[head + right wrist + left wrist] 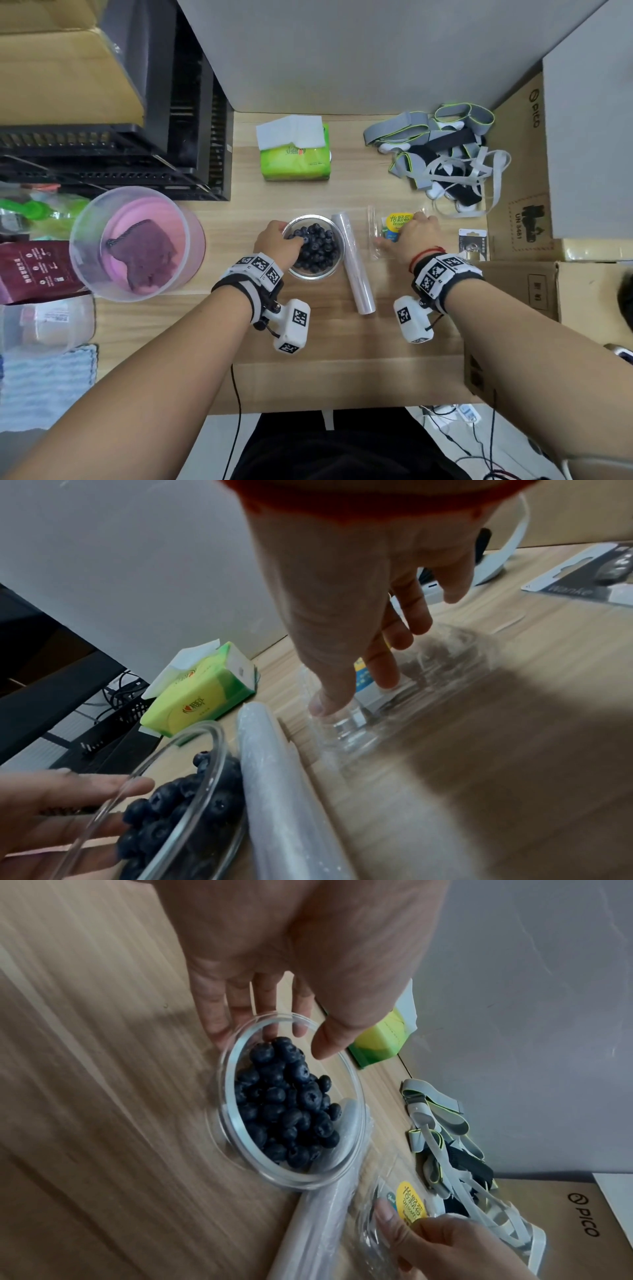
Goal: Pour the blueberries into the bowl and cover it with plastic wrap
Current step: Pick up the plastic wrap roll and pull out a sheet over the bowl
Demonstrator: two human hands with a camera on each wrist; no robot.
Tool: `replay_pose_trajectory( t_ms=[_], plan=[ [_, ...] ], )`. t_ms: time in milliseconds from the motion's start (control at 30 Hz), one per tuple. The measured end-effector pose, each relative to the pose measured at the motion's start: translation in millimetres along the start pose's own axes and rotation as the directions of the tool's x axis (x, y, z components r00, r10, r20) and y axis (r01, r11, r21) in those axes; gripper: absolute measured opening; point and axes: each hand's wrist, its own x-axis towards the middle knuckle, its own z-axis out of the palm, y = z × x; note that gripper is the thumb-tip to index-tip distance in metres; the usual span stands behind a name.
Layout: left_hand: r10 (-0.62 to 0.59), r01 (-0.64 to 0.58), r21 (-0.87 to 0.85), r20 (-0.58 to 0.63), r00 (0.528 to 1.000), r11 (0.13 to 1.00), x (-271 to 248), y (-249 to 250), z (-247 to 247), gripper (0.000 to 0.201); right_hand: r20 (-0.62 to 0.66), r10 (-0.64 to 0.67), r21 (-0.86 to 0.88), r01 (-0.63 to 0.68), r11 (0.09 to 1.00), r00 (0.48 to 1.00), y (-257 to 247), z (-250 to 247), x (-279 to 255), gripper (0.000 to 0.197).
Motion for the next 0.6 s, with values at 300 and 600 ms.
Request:
replay_pose_trajectory(
  t_ms=[300, 600],
  plan=[
    [0.015, -0.015, 0.004, 0.013, 1.000, 1.000, -2.9, -4.6, -0.3, 0.038, 0.021, 0.053, -0.001, -0.053, 0.999, 0.998, 15.9, -1.2, -2.1, 0.109],
    [0.015, -0.015, -0.020, 0.005, 1.000, 1.000, -9.7, -10.8, 1.7, 0.044, -0.063, 0.143, 0.095, -0.137, 0.986, 0.988, 37.5, 4.5, -16.3, 0.103]
  ],
)
